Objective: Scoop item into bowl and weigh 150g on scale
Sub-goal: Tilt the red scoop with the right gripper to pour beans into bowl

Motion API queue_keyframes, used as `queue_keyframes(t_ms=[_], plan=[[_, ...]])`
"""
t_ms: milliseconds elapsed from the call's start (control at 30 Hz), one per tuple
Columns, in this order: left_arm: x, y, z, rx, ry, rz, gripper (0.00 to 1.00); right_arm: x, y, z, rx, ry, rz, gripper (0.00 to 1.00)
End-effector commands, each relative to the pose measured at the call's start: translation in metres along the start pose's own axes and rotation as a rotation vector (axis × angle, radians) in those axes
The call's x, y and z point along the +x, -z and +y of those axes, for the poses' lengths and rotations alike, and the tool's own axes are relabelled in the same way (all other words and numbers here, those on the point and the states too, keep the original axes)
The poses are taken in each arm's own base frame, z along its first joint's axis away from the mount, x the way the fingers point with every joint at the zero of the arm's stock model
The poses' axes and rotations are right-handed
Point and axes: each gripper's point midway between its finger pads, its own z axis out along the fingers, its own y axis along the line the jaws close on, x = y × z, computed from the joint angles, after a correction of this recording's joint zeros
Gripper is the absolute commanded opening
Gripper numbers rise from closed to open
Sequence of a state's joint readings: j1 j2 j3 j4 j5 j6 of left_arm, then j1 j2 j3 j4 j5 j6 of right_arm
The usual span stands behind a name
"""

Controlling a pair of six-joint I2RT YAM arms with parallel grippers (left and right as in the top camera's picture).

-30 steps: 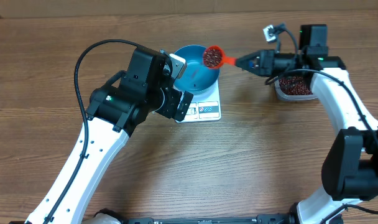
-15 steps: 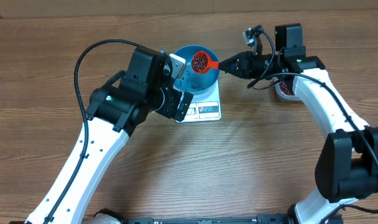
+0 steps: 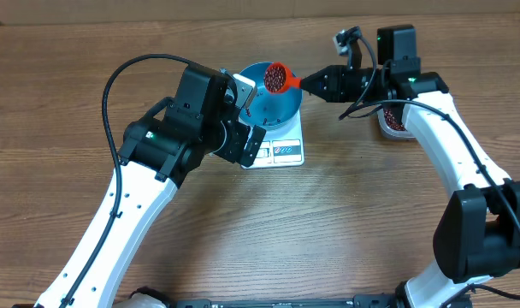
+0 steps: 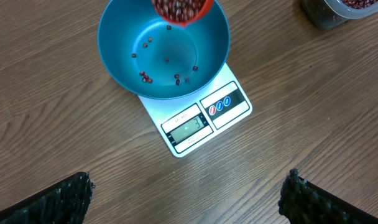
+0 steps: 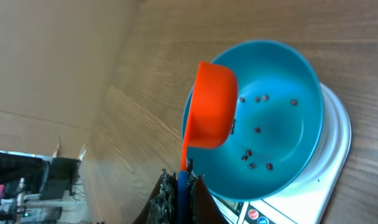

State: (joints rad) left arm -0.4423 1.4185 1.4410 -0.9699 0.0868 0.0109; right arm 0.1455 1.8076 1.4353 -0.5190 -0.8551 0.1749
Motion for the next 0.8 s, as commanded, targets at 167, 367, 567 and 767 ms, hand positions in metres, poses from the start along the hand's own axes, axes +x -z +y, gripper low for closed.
queue_keyframes(t_ms=[167,367,567,767], plan=[[-0.002,0.0,-0.001,0.012,-0.016,-0.004,0.99,-0.008,0.003,0.018,0.059,0.132,-0.022,0.04],[-0.002,0.0,-0.001,0.012,-0.016,-0.004,1.0,-0.005,0.0,0.025,0.094,0.221,-0.014,0.04],[-0.002,0.0,-0.001,0.012,-0.016,-0.004,1.0,-0.009,0.007,0.035,0.157,0.323,-0.038,0.04],[-0.002,0.0,-0.001,0.012,-0.016,-0.004,1.0,-0.012,0.014,0.037,0.212,0.383,-0.052,0.04]])
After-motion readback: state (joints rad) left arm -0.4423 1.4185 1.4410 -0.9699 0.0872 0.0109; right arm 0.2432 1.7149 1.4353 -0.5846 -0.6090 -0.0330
